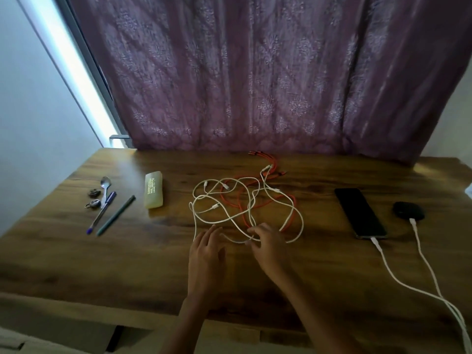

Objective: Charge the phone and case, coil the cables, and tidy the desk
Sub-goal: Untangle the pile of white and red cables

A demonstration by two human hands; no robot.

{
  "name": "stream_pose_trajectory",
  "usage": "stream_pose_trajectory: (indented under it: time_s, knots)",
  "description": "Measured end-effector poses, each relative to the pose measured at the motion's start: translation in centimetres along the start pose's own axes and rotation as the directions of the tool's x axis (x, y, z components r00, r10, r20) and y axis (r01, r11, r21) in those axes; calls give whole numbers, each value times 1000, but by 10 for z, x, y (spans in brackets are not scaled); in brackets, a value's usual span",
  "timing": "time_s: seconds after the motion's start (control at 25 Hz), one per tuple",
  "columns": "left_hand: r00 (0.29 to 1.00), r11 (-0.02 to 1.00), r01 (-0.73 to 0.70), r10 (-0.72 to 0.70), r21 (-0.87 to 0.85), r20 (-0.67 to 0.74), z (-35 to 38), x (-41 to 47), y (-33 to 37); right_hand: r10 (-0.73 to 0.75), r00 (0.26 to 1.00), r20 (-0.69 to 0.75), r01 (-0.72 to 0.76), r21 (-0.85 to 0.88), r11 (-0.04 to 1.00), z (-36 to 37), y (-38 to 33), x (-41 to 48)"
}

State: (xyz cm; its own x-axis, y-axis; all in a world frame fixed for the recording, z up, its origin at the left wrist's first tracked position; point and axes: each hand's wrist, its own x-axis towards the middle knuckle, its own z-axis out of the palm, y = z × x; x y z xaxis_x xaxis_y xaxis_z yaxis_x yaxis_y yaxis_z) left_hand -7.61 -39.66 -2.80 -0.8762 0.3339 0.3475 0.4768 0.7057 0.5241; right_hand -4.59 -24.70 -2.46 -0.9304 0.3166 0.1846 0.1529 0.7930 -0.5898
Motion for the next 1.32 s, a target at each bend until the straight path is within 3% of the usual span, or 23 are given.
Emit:
stream_pose_trajectory:
  time_s: [0.16,0.32,0.48,0.56,0.8,0.92,1.04,1.2,1.32]
  knots:
    - [979,979,200,-202,-45,-29,-2,17,2,-147,966,215,147,16,989,14,2,22]
    - [969,953,244,-248,-177,3,-6,25,7,-241,940,243,166,294,941,24,-4,27]
    - [968,956,231,-245,-178,-58,-17,40,6,-93,979,183,-9,492,870,10,-3,45]
    - [976,972,156,-179,-174,-127,-23,47,4,-28,986,166,-72,568,820,-5,-1,52]
    - [980,982,3,-40,-187,-193,-30,82,5,194,977,-94,-61,743,666,-54,5,77]
    - [988,985,-37,11,-167,-154,-28,101,-10,355,920,-166,-33,870,492,-76,-2,84]
    - [984,981,62,-91,-186,-153,-36,109,-34,545,816,-194,49,962,269,-104,5,94]
    - [987,922,156,-163,-355,9,-57,112,-42,669,727,-152,-5,974,226,-108,22,100]
    - [971,899,221,-167,-377,172,-64,116,-40,826,561,-62,-44,994,105,-97,34,99]
